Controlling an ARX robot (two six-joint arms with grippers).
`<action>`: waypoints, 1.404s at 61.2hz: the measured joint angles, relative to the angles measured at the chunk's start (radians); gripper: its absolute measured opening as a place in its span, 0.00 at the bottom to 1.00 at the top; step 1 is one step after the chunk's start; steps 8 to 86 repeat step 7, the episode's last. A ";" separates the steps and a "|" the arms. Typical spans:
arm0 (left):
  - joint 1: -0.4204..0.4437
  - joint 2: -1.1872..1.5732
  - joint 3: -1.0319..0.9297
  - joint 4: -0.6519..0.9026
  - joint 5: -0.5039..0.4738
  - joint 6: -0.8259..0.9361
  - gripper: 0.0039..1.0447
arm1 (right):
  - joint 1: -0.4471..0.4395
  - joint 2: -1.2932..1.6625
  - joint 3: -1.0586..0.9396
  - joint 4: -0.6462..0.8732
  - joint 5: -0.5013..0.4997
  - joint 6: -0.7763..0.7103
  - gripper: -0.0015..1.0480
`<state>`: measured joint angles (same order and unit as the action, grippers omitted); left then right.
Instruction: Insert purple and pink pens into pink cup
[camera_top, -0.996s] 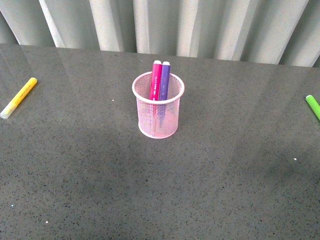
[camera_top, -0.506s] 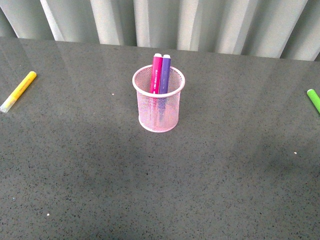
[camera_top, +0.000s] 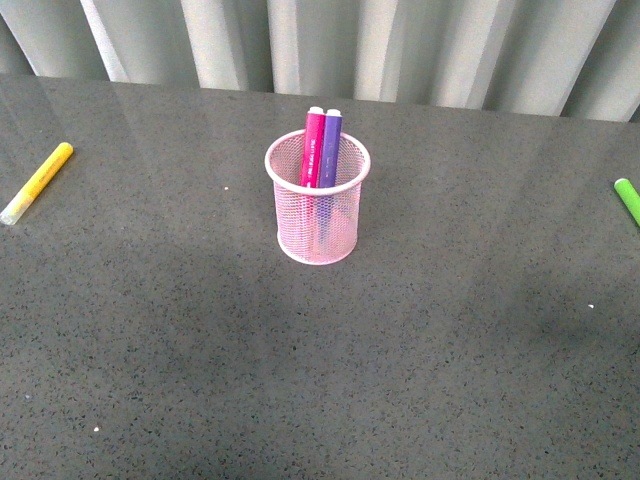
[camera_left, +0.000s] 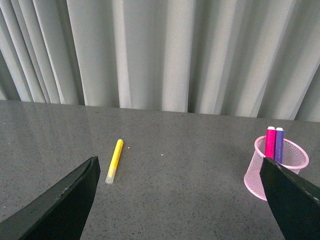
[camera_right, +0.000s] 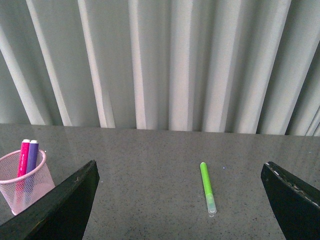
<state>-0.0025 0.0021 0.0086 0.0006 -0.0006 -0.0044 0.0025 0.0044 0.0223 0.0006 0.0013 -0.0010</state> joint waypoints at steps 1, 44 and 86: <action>0.000 0.000 0.000 0.000 0.000 0.000 0.94 | 0.000 0.000 0.000 0.000 0.000 0.000 0.93; 0.000 0.000 0.000 0.000 0.000 0.000 0.94 | 0.000 0.000 0.000 0.000 0.000 0.000 0.93; 0.000 0.000 0.000 0.000 0.000 0.000 0.94 | 0.000 0.000 0.000 0.000 0.000 0.000 0.93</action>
